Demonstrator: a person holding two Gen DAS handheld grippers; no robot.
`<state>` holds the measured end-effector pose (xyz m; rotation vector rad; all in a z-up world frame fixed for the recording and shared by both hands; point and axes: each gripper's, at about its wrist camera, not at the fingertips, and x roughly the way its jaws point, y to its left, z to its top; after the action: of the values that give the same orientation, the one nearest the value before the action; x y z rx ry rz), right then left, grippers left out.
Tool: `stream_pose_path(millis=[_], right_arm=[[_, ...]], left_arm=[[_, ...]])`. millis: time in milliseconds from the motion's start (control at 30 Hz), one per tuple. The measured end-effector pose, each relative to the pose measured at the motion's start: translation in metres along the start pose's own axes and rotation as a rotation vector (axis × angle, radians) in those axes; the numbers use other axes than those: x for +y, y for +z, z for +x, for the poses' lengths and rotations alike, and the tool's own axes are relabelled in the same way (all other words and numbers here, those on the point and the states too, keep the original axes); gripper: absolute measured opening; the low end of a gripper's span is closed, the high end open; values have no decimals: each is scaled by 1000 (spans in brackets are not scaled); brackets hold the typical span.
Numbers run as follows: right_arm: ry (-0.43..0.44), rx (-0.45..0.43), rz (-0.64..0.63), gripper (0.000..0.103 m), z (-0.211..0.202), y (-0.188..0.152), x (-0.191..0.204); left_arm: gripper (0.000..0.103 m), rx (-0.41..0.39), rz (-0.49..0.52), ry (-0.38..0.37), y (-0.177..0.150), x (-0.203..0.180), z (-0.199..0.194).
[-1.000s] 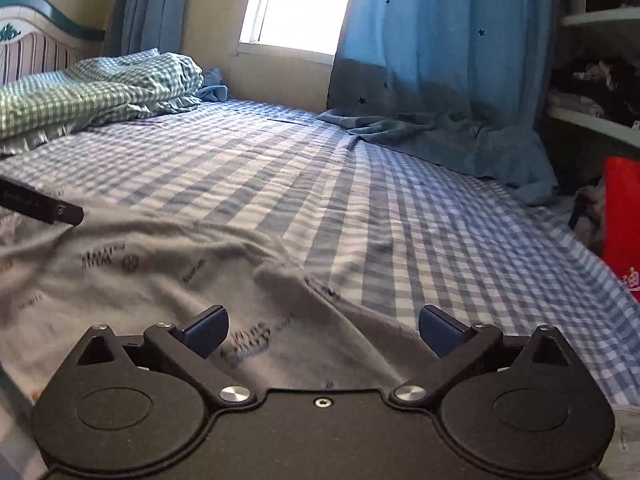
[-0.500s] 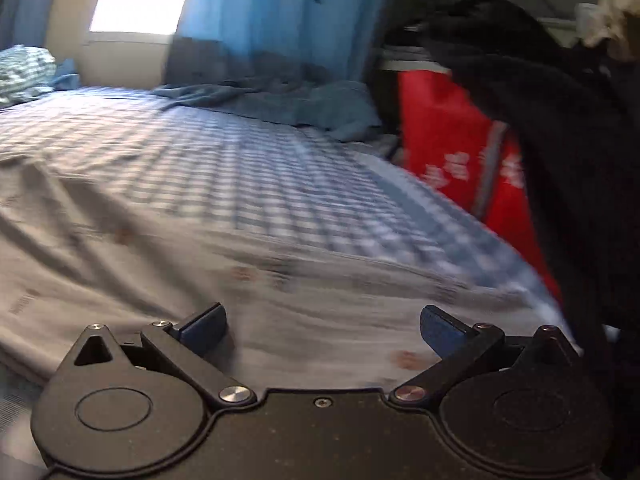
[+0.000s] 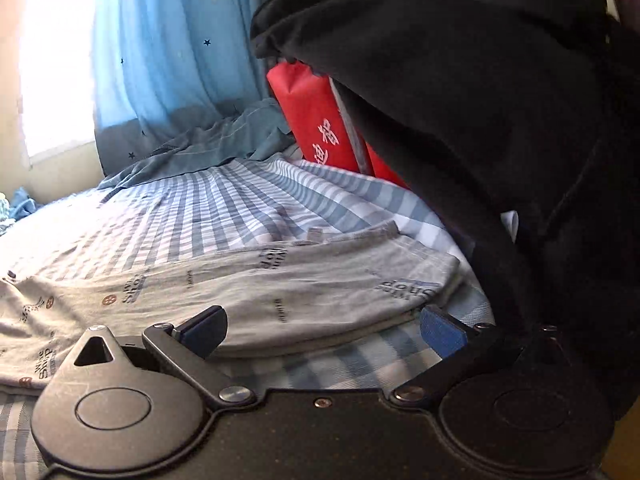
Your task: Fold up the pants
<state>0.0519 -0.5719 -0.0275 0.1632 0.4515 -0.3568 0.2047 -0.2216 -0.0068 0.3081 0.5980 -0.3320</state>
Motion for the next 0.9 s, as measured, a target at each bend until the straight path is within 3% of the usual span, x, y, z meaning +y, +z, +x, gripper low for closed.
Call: stream_pose_path(millis=[200, 333, 400, 500, 567, 700, 733, 767, 800, 900], right_arm=[[-2, 56, 127, 102, 25, 12, -33], [26, 18, 265, 100, 34, 18, -52], [21, -3, 335, 94, 35, 18, -58], [-5, -25, 408, 75, 34, 15, -64], [-30, -31, 447, 61, 32, 14, -68], [-23, -43, 543, 57, 31, 10, -76], [-39, -42, 548, 46, 32, 11, -76], [-70, -35, 541, 26, 33, 12, -76], [-100, -26, 530, 16, 34, 13, -75], [-102, -29, 506, 10, 34, 14, -74]], left_arm=[[103, -14, 52, -178, 28, -100, 24], [103, -8, 26, -312, 38, -148, 43], [103, -1, 62, -334, 37, -169, 51], [103, 26, 135, -291, 30, -191, 64], [102, 7, 131, -292, 21, -191, 65], [102, 24, 72, -326, 20, -176, 64], [103, 33, 68, -324, 21, -174, 64], [103, 46, 68, -318, 24, -172, 62], [103, 56, 67, -313, 26, -169, 61], [103, 82, 39, -328, 36, -158, 56]])
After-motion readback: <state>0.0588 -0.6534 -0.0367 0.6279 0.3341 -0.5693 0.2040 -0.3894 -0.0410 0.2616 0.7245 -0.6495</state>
